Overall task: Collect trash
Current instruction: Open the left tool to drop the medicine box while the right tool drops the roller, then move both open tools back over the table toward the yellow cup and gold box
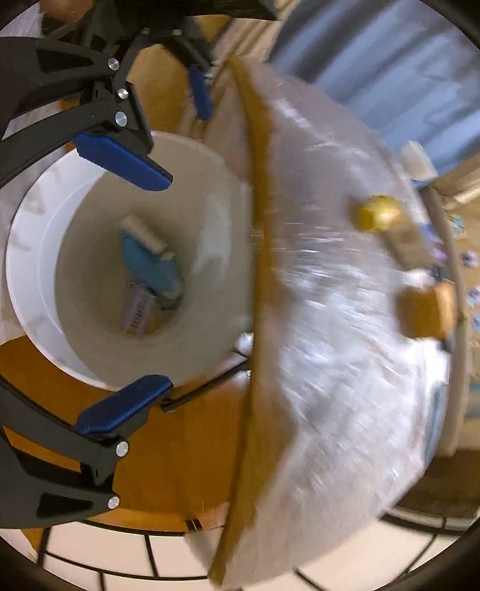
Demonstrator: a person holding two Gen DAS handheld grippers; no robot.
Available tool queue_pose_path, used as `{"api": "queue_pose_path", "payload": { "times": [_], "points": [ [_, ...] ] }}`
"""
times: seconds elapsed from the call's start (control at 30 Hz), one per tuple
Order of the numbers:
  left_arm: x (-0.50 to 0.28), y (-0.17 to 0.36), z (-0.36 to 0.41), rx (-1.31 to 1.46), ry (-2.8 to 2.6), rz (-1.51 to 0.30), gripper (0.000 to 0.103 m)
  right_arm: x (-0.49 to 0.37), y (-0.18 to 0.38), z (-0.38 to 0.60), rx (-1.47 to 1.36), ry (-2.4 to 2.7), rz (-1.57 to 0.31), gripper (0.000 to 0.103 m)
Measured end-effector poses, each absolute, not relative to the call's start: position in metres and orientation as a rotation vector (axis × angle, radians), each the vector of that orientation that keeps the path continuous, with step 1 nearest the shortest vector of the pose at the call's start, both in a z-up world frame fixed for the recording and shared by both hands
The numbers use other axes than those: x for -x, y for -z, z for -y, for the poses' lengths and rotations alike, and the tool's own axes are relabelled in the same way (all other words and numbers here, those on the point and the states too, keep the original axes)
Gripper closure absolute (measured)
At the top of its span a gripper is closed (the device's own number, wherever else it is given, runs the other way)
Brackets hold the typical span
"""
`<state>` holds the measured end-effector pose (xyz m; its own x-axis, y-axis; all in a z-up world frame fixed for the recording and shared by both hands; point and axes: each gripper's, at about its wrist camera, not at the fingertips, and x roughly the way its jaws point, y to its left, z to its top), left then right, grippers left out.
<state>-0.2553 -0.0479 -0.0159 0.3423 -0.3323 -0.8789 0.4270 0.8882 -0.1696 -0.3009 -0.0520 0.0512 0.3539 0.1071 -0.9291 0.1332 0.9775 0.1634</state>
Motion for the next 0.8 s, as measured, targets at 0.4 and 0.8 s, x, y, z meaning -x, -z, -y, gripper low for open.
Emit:
{"api": "queue_pose_path", "payload": {
  "times": [0.4,0.8],
  "points": [
    [0.252,-0.031,0.042,0.012,0.174,-0.937,0.002,0.306,-0.085,0.057,-0.29,0.233,-1.033,0.005],
    [0.268,-0.038,0.006,0.162,0.152,-0.873,0.002,0.306,-0.074,0.063,-0.406,0.156,-1.116,0.005]
  ]
}}
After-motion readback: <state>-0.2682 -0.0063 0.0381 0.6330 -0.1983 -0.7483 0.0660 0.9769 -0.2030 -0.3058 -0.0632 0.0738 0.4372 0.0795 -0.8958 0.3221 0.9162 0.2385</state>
